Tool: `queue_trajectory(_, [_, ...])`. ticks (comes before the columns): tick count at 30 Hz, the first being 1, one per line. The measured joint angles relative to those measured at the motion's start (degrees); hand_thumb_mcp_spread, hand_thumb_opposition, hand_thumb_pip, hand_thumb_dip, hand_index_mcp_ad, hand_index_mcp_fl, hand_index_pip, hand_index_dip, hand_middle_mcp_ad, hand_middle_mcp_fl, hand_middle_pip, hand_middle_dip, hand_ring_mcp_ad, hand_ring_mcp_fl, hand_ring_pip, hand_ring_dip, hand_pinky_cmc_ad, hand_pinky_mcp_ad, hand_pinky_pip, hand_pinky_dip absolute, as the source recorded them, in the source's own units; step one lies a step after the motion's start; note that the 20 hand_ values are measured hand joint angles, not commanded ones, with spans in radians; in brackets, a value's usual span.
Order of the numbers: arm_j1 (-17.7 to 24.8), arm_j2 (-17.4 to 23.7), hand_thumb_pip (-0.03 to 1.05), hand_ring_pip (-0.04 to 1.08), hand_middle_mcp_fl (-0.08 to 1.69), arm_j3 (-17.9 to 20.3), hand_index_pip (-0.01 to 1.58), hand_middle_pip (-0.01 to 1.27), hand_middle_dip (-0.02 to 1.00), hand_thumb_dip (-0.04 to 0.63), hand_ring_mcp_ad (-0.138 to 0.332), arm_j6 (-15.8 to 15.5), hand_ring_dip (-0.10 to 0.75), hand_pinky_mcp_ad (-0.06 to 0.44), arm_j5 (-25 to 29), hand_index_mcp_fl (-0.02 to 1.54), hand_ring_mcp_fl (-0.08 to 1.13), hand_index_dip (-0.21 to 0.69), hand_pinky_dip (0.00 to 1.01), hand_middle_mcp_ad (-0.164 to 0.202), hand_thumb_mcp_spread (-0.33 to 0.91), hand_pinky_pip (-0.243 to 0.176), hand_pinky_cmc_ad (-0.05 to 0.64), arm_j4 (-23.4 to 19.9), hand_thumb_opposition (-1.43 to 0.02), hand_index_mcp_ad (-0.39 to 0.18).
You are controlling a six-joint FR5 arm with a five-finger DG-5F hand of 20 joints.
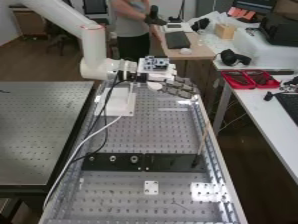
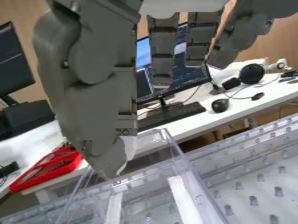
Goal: Grab the paper clip and place it in the clear container
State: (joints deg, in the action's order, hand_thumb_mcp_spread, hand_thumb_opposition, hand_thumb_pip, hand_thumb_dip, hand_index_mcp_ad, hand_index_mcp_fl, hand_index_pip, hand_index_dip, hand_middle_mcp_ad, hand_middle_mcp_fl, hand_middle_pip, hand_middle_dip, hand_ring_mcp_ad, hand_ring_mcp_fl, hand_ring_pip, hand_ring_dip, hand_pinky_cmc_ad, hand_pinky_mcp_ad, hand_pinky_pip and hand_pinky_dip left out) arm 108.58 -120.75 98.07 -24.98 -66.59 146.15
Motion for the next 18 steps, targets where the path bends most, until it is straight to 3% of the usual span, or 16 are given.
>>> queue_trajectory(6, [-0.2,-0.6,0.48,0.10,0.24,-2.1,0.99,0.14,0.17,0.253,0.150,0.8,0.031,0.147,-1.4,0.89,0.06,0.127,0.18,0.075,0.51,-0.030,0.332,4.1,-1.00,-0.143])
queue_trajectory(7, [-0.2,-0.7,0.50,0.10,0.20,-2.6,0.92,0.14,0.17,0.255,0.150,0.9,0.031,0.152,-2.0,0.70,0.06,0.134,0.18,0.075,0.50,-0.030,0.332,5.0,-0.97,-0.143])
queue_trajectory(9, [-0.4,-0.7,0.50,0.10,0.17,-3.1,0.83,0.14,0.17,0.257,0.152,1.1,0.031,0.152,-2.6,0.51,0.05,0.126,0.18,0.073,0.47,-0.030,0.332,5.8,-0.93,-0.143])
queue_trajectory(18, [-1.2,0.5,0.55,0.09,0.09,-2.8,0.64,0.14,0.17,0.257,0.148,0.7,0.031,0.164,-3.5,0.27,0.00,0.093,0.26,0.075,0.43,-0.040,0.330,6.0,-0.84,-0.143])
